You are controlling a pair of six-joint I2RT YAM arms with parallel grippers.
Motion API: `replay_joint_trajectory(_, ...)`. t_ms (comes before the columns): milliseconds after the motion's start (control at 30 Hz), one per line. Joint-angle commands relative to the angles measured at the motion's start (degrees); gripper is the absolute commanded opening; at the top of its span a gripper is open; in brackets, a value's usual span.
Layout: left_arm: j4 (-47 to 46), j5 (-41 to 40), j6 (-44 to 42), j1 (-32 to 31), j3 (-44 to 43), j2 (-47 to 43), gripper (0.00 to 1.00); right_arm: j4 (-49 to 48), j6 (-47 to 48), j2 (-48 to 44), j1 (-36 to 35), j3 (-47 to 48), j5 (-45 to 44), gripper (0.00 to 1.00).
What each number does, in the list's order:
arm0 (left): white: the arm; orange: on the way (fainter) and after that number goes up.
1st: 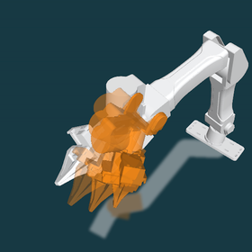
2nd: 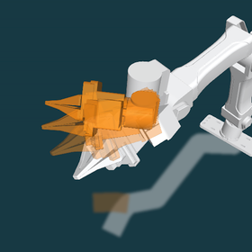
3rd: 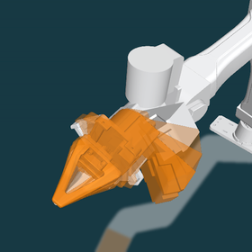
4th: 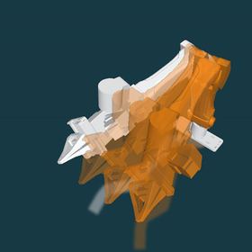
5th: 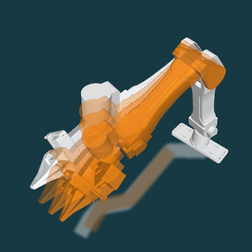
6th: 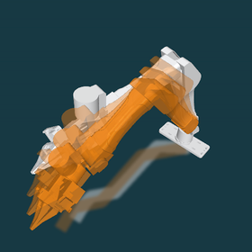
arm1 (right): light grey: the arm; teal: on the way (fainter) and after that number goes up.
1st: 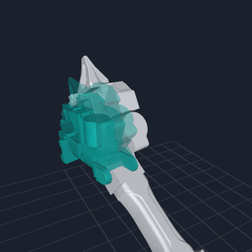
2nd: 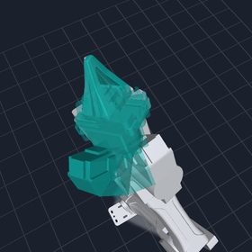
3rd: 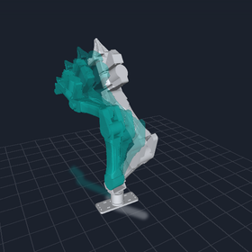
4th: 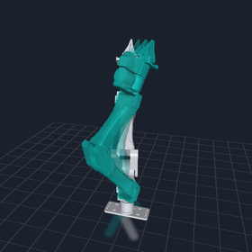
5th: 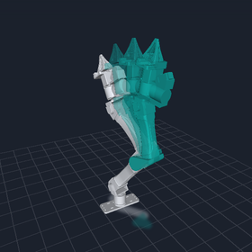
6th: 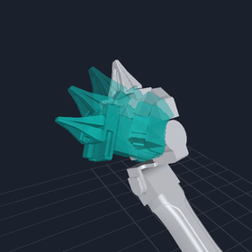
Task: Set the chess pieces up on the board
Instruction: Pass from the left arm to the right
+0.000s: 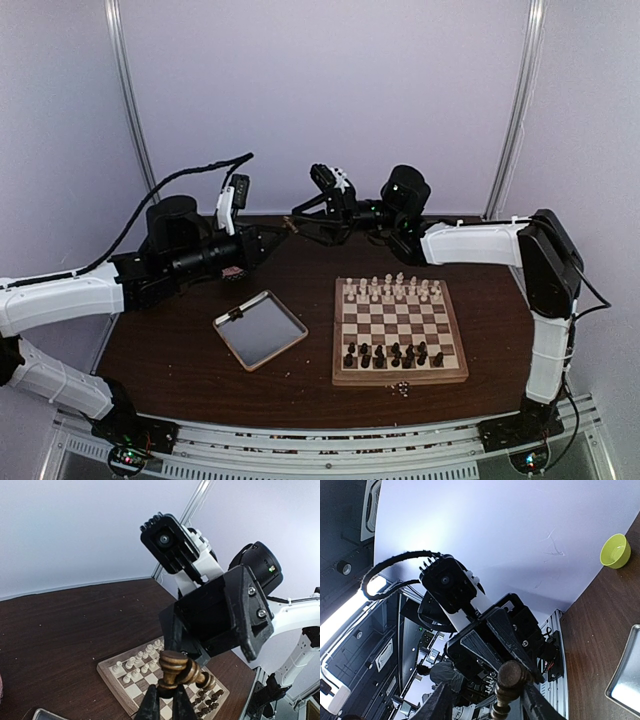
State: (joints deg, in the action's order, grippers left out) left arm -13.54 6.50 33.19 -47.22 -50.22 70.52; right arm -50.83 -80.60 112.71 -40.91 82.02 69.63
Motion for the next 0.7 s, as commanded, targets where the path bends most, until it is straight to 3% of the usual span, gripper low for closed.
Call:
replay_joint_trajectory(0, -4.5, 0.1, 1.2, 0.4, 0.0, -0.4, 0.04, -2.8, -0.6, 0.4, -0.5, -0.9, 1.1, 0.47)
replay_joint_trajectory(233, -4.2, -1.0, 1.3, 0.4, 0.4, -0.8, 0.04, -1.7, 0.7, 0.3, -0.6, -1.6, 1.0, 0.46)
replay_joint_trajectory(667, -4.2, -2.8, 1.2, 0.4, 1.2, -1.4, 0.04, -0.3, 2.0, 0.0, -0.5, -3.0, 0.7, 0.32)
